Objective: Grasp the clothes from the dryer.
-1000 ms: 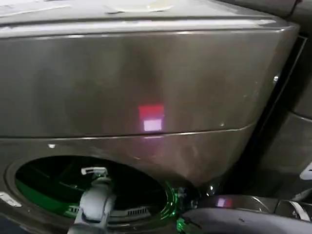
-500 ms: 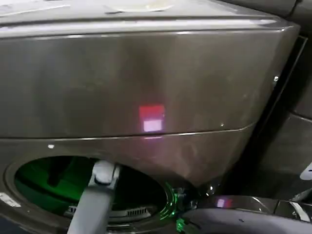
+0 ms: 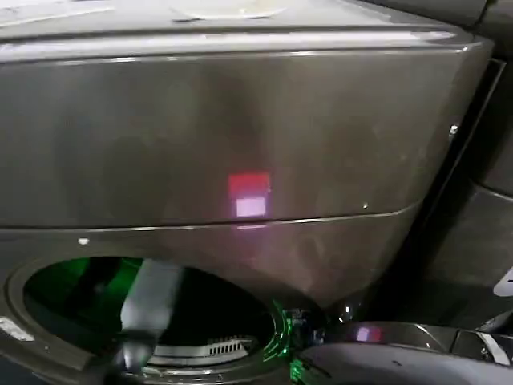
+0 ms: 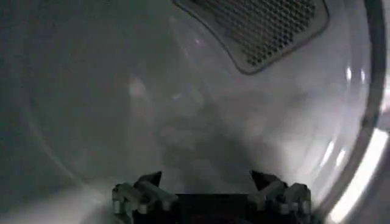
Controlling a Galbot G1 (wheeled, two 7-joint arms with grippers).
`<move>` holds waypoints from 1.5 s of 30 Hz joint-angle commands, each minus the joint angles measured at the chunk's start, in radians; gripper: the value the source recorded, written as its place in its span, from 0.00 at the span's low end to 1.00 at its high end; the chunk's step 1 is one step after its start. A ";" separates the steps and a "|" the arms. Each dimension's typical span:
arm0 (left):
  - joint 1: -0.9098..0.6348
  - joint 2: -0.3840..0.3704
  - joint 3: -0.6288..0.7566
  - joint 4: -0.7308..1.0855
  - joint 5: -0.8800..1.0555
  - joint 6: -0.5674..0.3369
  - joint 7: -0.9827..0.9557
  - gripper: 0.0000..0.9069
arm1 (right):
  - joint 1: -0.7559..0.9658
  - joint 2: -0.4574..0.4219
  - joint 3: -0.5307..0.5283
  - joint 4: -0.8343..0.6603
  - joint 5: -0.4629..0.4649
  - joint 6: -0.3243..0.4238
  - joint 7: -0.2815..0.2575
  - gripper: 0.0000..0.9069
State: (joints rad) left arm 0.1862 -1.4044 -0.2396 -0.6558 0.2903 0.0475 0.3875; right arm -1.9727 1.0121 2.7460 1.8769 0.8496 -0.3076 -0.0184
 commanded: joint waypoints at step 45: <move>-0.351 0.010 0.440 0.607 0.075 -0.108 0.510 0.14 | 0.044 0.025 -0.045 0.007 0.000 0.012 -0.011 1.00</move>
State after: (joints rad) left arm -0.1688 -1.3948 0.1881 -0.0556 0.3575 -0.0710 0.9094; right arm -1.9284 1.0365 2.6988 1.8844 0.8486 -0.2960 -0.0282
